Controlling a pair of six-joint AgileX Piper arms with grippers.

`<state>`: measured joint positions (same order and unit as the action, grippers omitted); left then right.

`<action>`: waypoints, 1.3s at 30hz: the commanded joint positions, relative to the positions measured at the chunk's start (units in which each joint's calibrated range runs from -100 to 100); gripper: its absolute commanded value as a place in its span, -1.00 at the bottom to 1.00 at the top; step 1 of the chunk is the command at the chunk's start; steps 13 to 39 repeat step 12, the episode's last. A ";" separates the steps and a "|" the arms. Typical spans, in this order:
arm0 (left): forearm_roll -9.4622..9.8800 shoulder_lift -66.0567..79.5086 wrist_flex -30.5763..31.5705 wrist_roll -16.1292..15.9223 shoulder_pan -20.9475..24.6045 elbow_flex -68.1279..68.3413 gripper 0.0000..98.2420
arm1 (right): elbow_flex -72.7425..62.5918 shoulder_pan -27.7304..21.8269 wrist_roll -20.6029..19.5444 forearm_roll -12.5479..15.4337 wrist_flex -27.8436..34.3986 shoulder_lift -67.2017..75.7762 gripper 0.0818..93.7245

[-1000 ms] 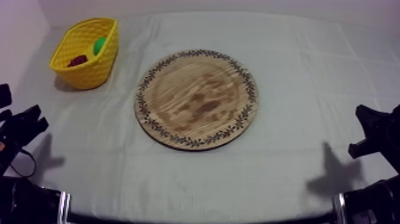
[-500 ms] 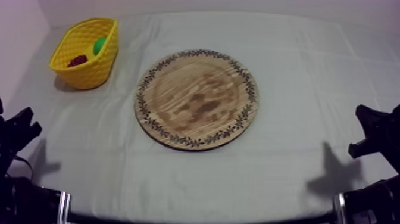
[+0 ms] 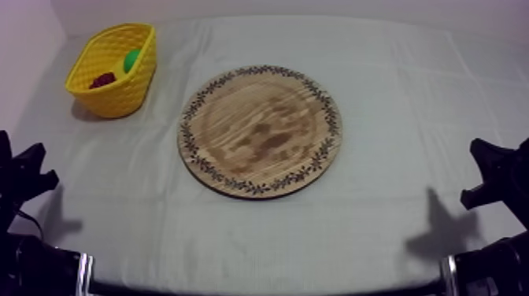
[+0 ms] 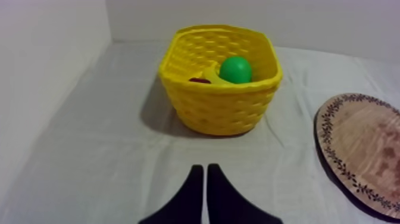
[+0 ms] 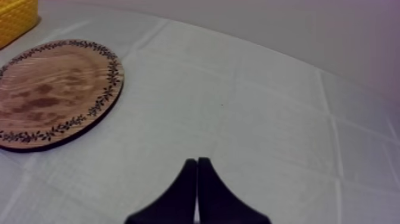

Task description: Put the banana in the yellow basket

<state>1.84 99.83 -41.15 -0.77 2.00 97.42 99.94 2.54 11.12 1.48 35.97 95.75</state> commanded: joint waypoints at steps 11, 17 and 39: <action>0.00 0.00 -0.01 -1.74 -0.23 -0.10 -1.00 | -0.05 -0.02 0.08 0.01 0.00 0.00 -0.99; -0.01 0.00 -0.01 -1.62 -0.23 -0.10 -1.00 | -0.05 -0.02 0.08 0.01 0.00 0.00 -0.99; -0.01 0.00 -0.01 -1.62 -0.23 -0.10 -1.00 | -0.05 -0.02 0.08 0.01 0.00 0.00 -0.99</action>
